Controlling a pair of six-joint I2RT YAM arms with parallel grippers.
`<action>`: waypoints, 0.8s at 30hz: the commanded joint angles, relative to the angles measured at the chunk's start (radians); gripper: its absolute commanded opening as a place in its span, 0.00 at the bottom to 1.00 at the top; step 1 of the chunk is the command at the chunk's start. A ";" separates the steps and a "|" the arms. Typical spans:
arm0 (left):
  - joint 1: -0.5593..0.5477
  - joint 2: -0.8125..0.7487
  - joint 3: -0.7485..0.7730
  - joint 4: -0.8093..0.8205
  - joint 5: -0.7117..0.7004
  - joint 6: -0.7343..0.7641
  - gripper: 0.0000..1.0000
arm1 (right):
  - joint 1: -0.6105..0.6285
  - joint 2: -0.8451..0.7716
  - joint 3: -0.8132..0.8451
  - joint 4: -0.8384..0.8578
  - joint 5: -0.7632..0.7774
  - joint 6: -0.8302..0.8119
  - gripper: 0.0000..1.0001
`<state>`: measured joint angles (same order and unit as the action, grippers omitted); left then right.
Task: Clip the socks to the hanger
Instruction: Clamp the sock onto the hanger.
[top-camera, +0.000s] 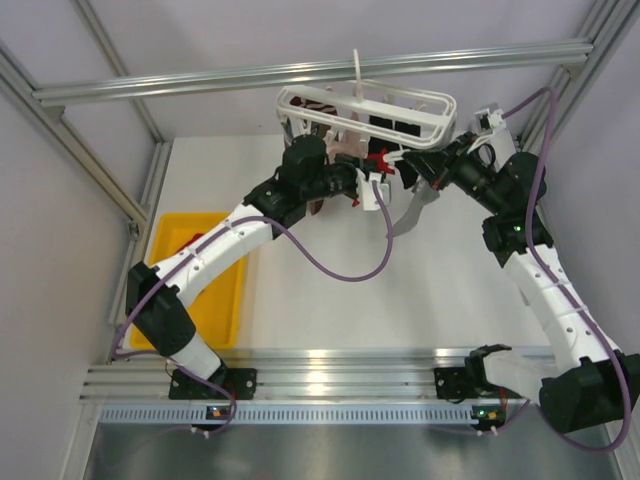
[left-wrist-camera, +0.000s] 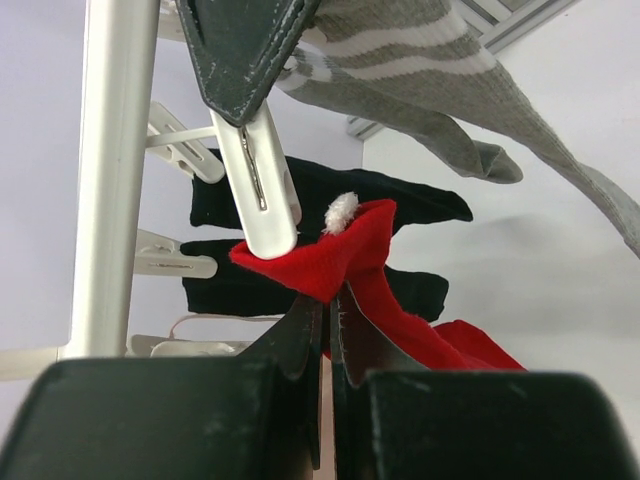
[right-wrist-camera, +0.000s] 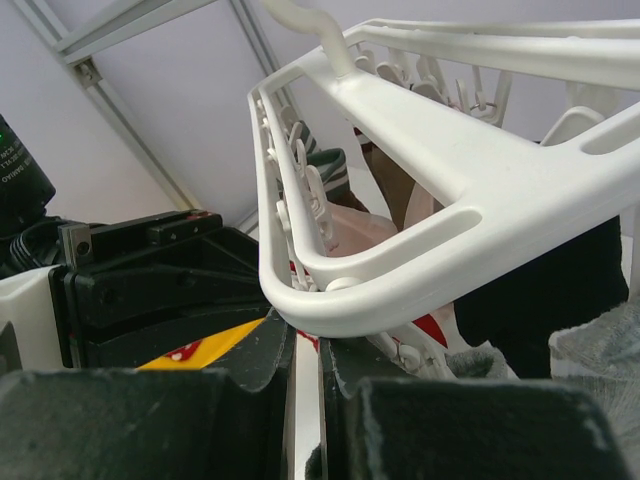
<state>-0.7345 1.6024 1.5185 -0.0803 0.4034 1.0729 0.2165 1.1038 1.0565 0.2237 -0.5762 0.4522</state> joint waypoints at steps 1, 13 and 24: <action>-0.008 0.004 0.039 0.017 0.029 0.018 0.00 | 0.023 0.011 0.039 -0.054 -0.024 -0.021 0.00; -0.014 0.021 0.049 0.014 0.031 0.036 0.00 | 0.023 0.005 0.030 -0.024 -0.042 -0.004 0.00; -0.020 0.021 0.080 -0.001 0.032 0.039 0.00 | 0.029 0.010 0.057 -0.118 0.016 -0.087 0.00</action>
<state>-0.7494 1.6321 1.5558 -0.0914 0.4072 1.0992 0.2222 1.1053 1.0718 0.1944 -0.5625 0.4248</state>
